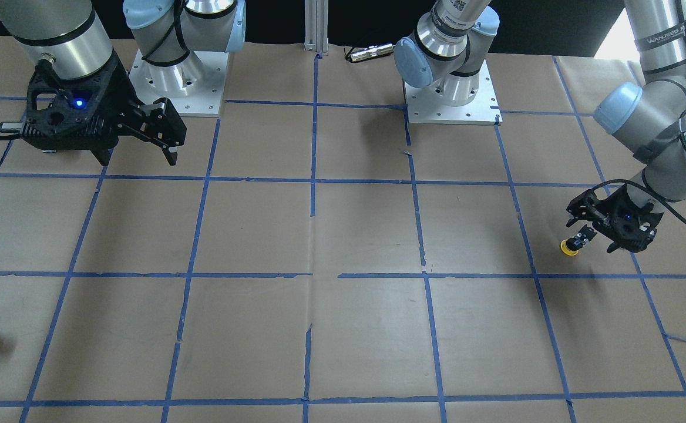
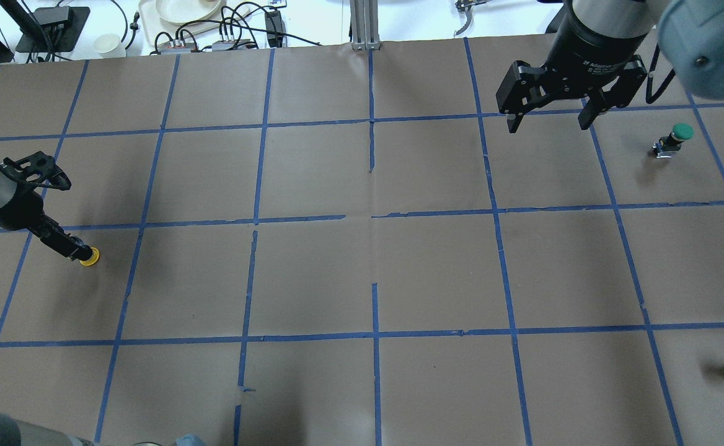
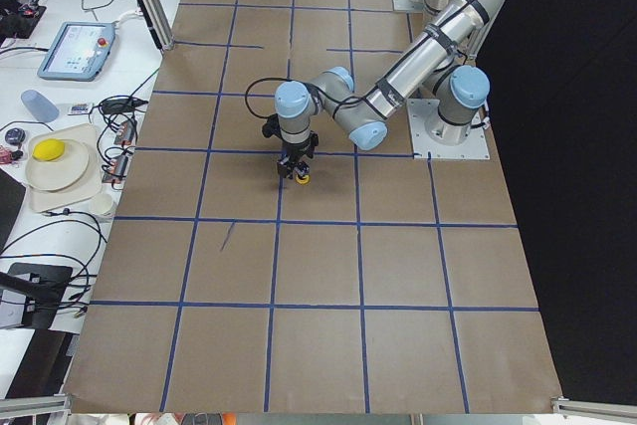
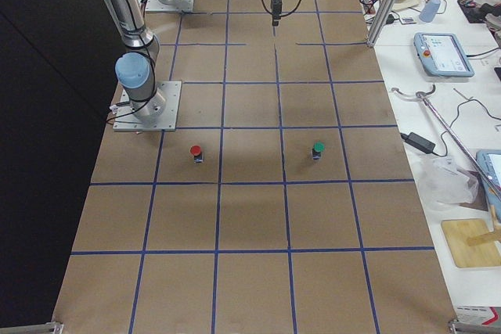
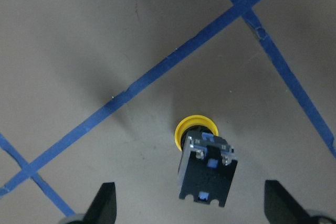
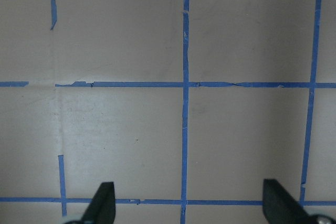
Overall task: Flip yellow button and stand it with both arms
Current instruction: 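Close the left gripper on the yellow button's body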
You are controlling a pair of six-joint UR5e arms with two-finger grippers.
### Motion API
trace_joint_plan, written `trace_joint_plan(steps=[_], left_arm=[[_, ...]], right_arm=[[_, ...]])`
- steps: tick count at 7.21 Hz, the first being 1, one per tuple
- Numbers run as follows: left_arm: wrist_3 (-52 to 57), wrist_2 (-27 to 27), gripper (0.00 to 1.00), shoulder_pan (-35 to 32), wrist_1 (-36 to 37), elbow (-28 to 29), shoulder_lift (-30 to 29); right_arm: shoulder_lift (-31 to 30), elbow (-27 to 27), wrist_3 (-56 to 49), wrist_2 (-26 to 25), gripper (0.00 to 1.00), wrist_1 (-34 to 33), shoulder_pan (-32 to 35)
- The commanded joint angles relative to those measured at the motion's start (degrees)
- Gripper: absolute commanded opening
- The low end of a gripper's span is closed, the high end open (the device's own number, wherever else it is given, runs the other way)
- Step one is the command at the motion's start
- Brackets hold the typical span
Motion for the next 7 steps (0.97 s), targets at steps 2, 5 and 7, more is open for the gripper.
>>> trace_joint_plan(steps=[2, 5, 7], left_arm=[[1.4, 0.4, 0.85, 0.1, -0.5, -0.1, -0.1], [1.7, 0.7, 0.24, 0.1, -1.0, -0.7, 0.0], [0.8, 0.6, 0.02, 0.2, -0.9, -1.2, 0.4]], right_arm=[[0.1, 0.0, 0.0, -0.1, 1.0, 0.0, 0.0], [0.1, 0.0, 0.0, 0.0, 1.0, 0.0, 0.0], [0.1, -0.1, -0.1, -0.1, 1.0, -0.3, 0.0]])
